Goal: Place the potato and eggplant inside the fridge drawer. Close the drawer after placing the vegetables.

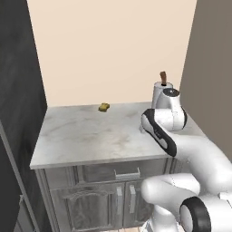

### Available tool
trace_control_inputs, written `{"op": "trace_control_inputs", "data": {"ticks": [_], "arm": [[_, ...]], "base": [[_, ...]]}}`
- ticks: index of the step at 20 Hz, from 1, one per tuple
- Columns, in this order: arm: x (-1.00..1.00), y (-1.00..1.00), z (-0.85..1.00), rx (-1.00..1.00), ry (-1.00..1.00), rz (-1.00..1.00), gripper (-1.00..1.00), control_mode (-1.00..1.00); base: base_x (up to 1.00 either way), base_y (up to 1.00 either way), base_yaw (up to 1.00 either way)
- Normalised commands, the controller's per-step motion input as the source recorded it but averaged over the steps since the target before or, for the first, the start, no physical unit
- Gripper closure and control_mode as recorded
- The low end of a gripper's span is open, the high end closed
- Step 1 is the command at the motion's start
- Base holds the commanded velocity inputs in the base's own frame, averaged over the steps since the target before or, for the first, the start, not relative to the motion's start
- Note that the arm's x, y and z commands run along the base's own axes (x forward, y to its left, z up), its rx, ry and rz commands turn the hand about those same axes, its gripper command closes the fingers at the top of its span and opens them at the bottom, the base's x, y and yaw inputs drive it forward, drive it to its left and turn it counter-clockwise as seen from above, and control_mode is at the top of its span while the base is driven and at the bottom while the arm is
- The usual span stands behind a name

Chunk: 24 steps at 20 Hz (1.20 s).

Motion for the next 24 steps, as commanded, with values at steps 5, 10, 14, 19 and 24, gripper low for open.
{"op": "trace_control_inputs", "data": {"ticks": [5,10,14,19,24], "arm": [[-0.22,0.3,0.09,-0.01,-0.04,0.0,1.0,-1.0],[-0.13,0.02,-0.36,0.0,0.04,0.0,1.0,-1.0],[-0.18,0.09,-0.23,0.0,0.03,0.02,1.0,-1.0],[0.0,0.0,0.0,0.0,0.0,0.0,1.0,1.0],[0.0,0.0,0.0,0.0,0.0,0.0,1.0,1.0]], "base": [[0.0,0.0,0.0],[0.0,0.0,0.0],[0.0,0.0,0.0],[-1.0,0.09,0.0],[-1.0,0.49,0.09]]}}
